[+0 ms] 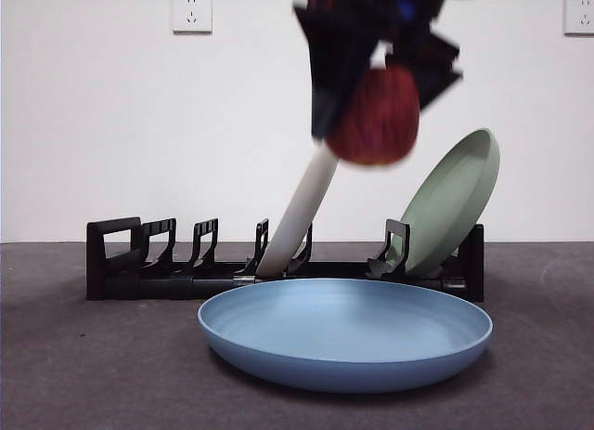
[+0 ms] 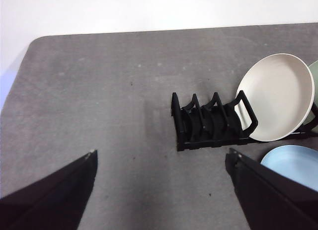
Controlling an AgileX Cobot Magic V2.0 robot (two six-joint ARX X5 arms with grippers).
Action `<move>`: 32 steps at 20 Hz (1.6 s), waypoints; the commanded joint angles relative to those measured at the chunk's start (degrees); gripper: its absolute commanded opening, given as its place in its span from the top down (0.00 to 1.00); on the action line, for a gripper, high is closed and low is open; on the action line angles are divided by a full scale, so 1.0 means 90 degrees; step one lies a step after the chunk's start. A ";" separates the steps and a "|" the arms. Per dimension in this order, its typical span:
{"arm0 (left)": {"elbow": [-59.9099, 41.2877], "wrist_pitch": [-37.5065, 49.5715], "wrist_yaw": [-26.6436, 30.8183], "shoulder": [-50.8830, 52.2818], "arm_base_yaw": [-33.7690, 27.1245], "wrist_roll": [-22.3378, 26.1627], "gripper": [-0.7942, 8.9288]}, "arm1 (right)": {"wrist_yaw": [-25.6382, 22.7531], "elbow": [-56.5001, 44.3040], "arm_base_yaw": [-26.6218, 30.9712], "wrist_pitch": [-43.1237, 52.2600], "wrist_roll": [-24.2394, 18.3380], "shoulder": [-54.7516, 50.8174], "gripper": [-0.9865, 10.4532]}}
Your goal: Take the blue plate from the plate rack,put the plate on the table,take the apple from the table,put the apple in the plate
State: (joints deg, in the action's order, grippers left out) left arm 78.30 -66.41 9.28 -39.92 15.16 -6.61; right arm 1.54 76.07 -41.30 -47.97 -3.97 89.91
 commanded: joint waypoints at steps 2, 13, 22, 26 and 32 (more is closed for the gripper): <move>-0.0027 0.0262 -0.0282 -0.0185 -0.0015 0.0083 0.47 | 0.0170 -0.1144 -0.0010 0.1336 0.0457 0.0046 0.92; -0.0029 0.0661 -0.0627 -0.1086 -0.0015 0.0216 0.47 | 0.0163 -0.2169 -0.0007 0.2895 0.0651 0.0838 0.92; -0.0029 0.0957 -0.1287 -0.1749 0.0005 0.0260 0.47 | 0.0148 -0.2154 -0.0005 0.2866 0.0724 0.0789 0.42; -0.0029 0.1117 -0.1447 -0.1841 0.0189 0.0257 0.47 | 0.0148 -0.1970 -0.0002 0.2769 0.0743 0.0323 0.42; -0.0029 0.1608 -0.2098 -0.1848 0.0644 0.0410 0.47 | 0.0104 -0.1919 0.0005 0.2448 0.0743 -0.1501 0.42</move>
State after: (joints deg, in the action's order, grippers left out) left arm 78.30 -52.53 -9.23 -56.53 20.82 -3.88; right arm 2.74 58.72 -41.28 -26.04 2.35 77.08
